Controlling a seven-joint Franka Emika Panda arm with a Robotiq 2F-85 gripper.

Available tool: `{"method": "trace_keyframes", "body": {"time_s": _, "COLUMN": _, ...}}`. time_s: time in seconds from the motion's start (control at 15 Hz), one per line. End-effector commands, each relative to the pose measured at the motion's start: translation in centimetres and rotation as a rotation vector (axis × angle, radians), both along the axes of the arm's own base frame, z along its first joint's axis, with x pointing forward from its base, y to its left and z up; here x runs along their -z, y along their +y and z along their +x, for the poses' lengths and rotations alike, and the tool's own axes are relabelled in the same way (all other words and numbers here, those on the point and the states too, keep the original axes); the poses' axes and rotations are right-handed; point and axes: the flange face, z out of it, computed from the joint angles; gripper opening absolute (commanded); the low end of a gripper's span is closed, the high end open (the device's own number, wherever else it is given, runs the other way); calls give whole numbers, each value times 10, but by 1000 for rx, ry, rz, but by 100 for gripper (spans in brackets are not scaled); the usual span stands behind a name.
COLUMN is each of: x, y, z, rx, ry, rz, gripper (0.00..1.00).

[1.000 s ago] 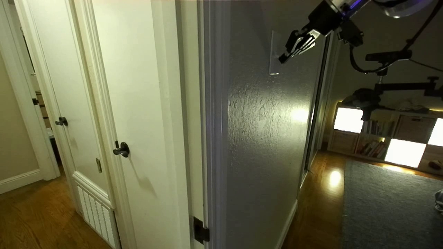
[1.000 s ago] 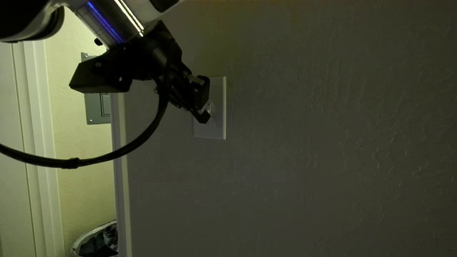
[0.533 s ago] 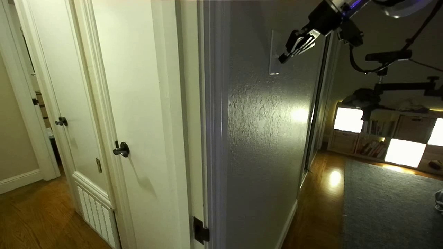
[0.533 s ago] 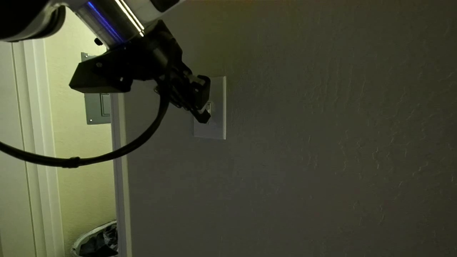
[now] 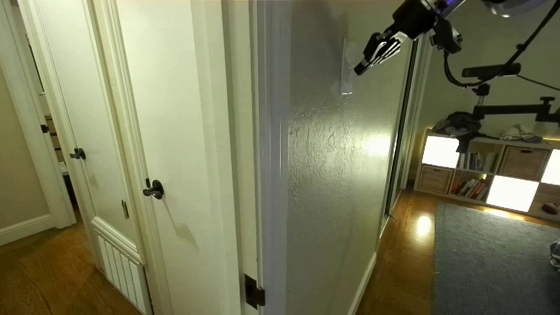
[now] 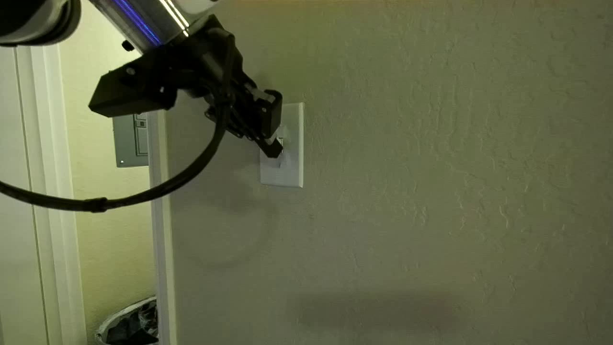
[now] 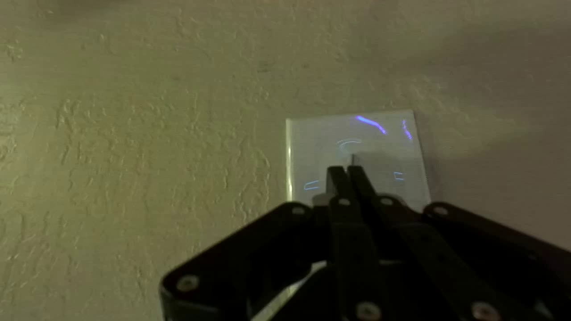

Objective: Turn on the light switch, turn off the light switch then turn on the light switch

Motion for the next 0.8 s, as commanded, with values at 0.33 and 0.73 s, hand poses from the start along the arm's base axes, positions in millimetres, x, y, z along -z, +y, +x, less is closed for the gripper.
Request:
{"method": "trace_keyframes", "body": {"time_s": 0.33, "x": -27, "y": -8, "z": -26, "rx": -17, "ry": 41, "rz": -7, "gripper": 6}}
{"method": "trace_keyframes", "body": {"time_s": 0.73, "x": 4, "y": -3, "z": -29, "rx": -51, "ry": 212, "rz": 58, "gripper": 6}}
